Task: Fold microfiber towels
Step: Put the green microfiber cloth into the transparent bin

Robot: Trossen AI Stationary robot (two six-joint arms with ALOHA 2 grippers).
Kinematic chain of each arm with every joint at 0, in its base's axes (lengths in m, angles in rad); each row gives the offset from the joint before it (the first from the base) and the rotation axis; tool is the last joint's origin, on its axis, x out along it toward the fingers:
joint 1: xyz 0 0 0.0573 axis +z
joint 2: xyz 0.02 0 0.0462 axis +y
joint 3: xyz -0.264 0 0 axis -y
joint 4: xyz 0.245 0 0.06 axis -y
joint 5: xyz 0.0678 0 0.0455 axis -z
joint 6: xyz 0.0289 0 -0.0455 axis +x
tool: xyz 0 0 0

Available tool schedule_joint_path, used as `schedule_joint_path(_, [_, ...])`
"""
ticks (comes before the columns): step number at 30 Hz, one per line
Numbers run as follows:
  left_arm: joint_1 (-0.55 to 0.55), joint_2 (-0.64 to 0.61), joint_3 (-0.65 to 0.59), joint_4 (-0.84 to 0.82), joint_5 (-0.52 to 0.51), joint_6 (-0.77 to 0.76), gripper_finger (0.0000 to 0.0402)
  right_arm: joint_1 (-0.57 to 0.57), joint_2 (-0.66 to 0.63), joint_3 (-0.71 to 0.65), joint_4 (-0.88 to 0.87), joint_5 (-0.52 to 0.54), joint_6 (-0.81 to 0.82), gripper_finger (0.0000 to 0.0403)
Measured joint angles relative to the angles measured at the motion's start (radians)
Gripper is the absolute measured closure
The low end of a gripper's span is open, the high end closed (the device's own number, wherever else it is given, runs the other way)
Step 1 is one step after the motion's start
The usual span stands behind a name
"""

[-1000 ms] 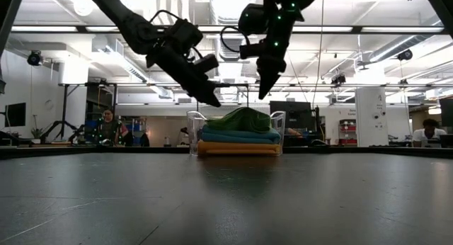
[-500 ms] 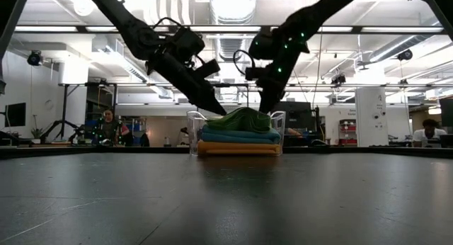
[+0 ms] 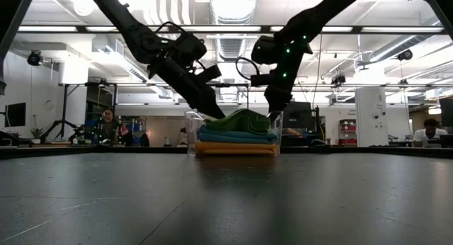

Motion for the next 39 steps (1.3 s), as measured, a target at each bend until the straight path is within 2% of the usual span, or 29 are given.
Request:
schedule_joint_path(6, [0.001, -0.049, 0.011, 0.001, -0.004, 0.000, 0.0402, 0.002, -0.032, 0.002, 0.015, -0.022, 0.026, 0.0394])
schedule_joint_path(12, [0.034, -0.079, 0.052, -0.080, 0.019, 0.000, 0.0402, 0.002, -0.021, 0.000, 0.122, -0.240, 0.055, 0.0394])
schedule_joint_path(16, [0.057, -0.055, 0.089, -0.130, 0.058, -0.002, 0.0402, 0.003, 0.004, -0.004, 0.191, -0.274, 0.072, 0.0394])
schedule_joint_path(21, [0.065, -0.015, 0.087, -0.157, 0.065, -0.007, 0.0402, 0.003, 0.038, -0.011, 0.188, -0.346, 0.051, 0.0394])
schedule_joint_path(24, [0.068, 0.000, 0.086, -0.175, 0.051, -0.007, 0.0402, 0.005, 0.051, -0.012, 0.122, -0.337, 0.003, 0.0394])
schedule_joint_path(28, [0.070, 0.004, 0.086, -0.186, 0.007, -0.007, 0.0402, 0.004, 0.044, 0.001, 0.067, -0.188, -0.002, 0.0394])
schedule_joint_path(30, [0.074, 0.004, 0.086, -0.185, 0.001, -0.007, 0.0402, 0.002, 0.031, 0.015, 0.055, -0.172, 0.002, 0.0394])
schedule_joint_path(33, [0.078, 0.004, 0.086, -0.185, -0.001, -0.008, 0.0402, 0.006, 0.018, 0.038, 0.084, -0.196, 0.020, 0.0394])
schedule_joint_path(37, [0.077, 0.004, 0.086, -0.184, -0.005, -0.010, 0.0402, 0.009, 0.029, 0.034, 0.160, -0.334, 0.056, 0.0394])
schedule_joint_path(39, [0.077, -0.001, 0.086, -0.184, -0.006, -0.010, 0.0402, 0.013, 0.045, 0.031, 0.208, -0.368, 0.082, 0.0394])
